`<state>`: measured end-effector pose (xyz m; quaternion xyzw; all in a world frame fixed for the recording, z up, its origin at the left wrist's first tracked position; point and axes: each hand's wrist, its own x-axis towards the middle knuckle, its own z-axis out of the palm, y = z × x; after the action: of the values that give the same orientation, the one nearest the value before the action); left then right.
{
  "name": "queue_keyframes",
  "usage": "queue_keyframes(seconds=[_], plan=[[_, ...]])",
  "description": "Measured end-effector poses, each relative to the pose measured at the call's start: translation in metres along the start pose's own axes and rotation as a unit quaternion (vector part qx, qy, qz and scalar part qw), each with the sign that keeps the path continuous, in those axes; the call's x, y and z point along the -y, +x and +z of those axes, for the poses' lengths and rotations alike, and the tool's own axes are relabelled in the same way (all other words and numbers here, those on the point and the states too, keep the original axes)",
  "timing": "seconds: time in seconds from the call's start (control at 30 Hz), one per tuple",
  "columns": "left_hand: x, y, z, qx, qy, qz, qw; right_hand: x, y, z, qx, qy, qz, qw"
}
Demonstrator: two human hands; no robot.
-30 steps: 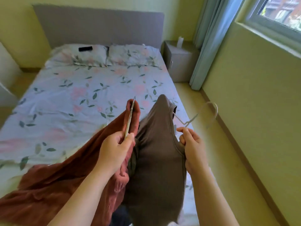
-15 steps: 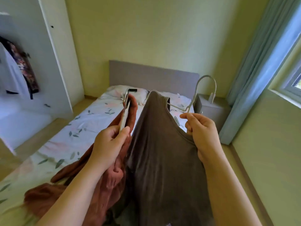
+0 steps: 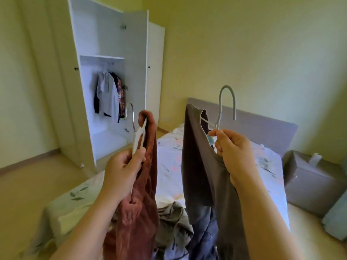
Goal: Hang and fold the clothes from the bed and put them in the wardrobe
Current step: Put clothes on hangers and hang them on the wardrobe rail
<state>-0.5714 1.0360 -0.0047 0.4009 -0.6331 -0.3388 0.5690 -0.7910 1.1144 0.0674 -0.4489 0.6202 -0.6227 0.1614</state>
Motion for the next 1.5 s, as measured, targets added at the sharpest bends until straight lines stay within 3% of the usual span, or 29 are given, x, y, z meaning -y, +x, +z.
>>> queue_keyframes(seconds=[0.5, 0.87, 1.27, 1.5], plan=[[-0.027, -0.033, -0.191, -0.147, 0.011, 0.012, 0.989, 0.094, -0.078, 0.152, 0.100, 0.127, -0.043, 0.986], [-0.017, -0.054, -0.312, -0.275, 0.062, 0.023, 0.959, 0.129, -0.125, 0.283, 0.204, 0.178, -0.058, 0.961], [-0.003, -0.014, -0.355, -0.344, 0.105, 0.025, 0.933, 0.125, -0.099, 0.380, 0.313, 0.224, -0.047, 0.922], [0.026, 0.012, -0.367, -0.364, 0.113, -0.019, 0.924, 0.112, -0.078, 0.431, 0.371, 0.197, -0.055, 0.906]])
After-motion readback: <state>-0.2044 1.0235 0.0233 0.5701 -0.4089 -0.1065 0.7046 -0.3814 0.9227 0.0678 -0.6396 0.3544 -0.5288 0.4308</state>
